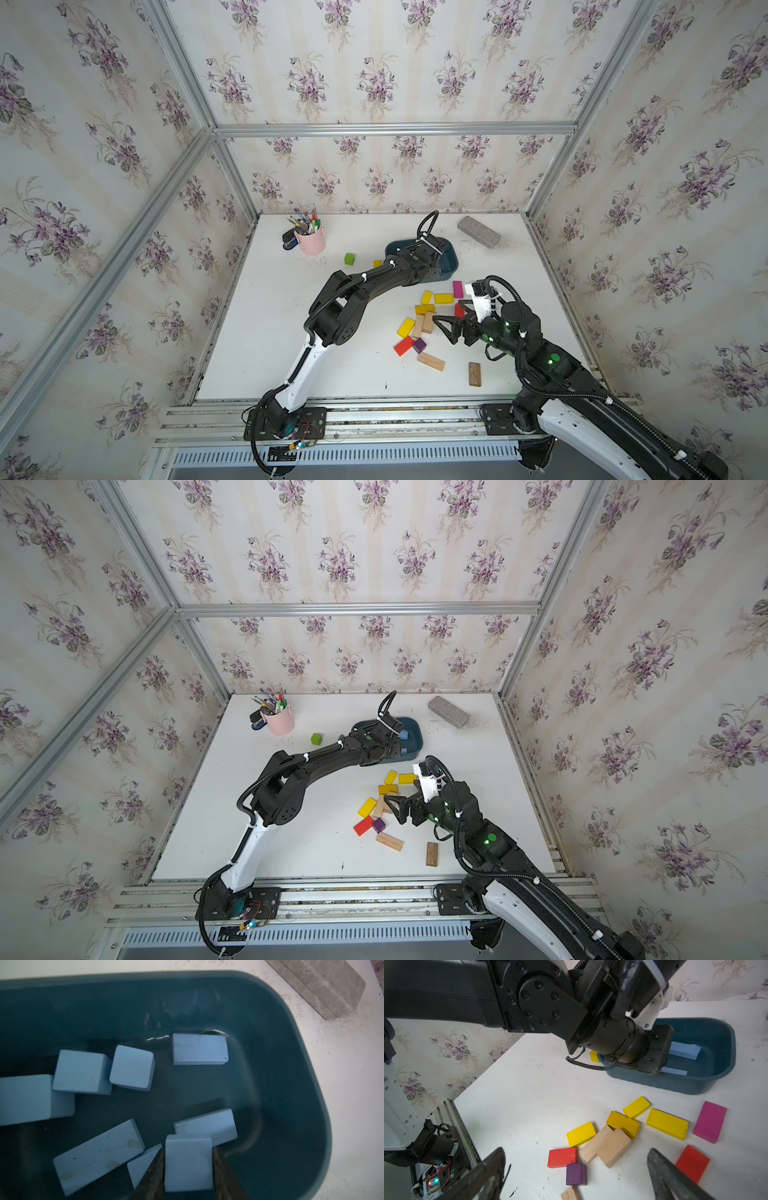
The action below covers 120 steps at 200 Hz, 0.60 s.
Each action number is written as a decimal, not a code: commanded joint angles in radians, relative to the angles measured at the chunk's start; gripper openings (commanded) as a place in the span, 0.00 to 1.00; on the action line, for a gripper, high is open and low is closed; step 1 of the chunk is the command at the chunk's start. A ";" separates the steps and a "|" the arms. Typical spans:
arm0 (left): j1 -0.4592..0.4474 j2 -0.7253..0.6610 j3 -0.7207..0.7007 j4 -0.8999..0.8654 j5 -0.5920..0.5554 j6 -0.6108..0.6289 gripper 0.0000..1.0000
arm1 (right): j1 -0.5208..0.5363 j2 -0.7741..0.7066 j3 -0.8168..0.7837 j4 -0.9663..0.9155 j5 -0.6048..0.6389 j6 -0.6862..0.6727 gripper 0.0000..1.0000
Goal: Pick out the blue building blocks
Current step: Place the building block in the storage box.
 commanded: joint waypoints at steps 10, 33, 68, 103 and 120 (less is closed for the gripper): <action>0.002 0.006 0.008 -0.011 0.021 -0.020 0.44 | 0.000 0.000 0.000 0.013 0.010 -0.010 1.00; 0.004 -0.008 0.007 -0.014 0.036 -0.017 0.54 | 0.000 0.001 -0.001 0.012 0.013 -0.009 1.00; 0.004 -0.102 -0.038 -0.013 0.030 0.012 0.72 | 0.001 -0.002 -0.003 0.014 0.027 -0.007 1.00; 0.004 -0.285 -0.165 0.001 -0.004 0.070 0.82 | 0.001 -0.007 -0.010 0.029 0.086 0.008 1.00; 0.004 -0.410 -0.263 0.035 -0.013 0.110 0.89 | 0.000 -0.007 -0.018 0.040 0.144 0.023 1.00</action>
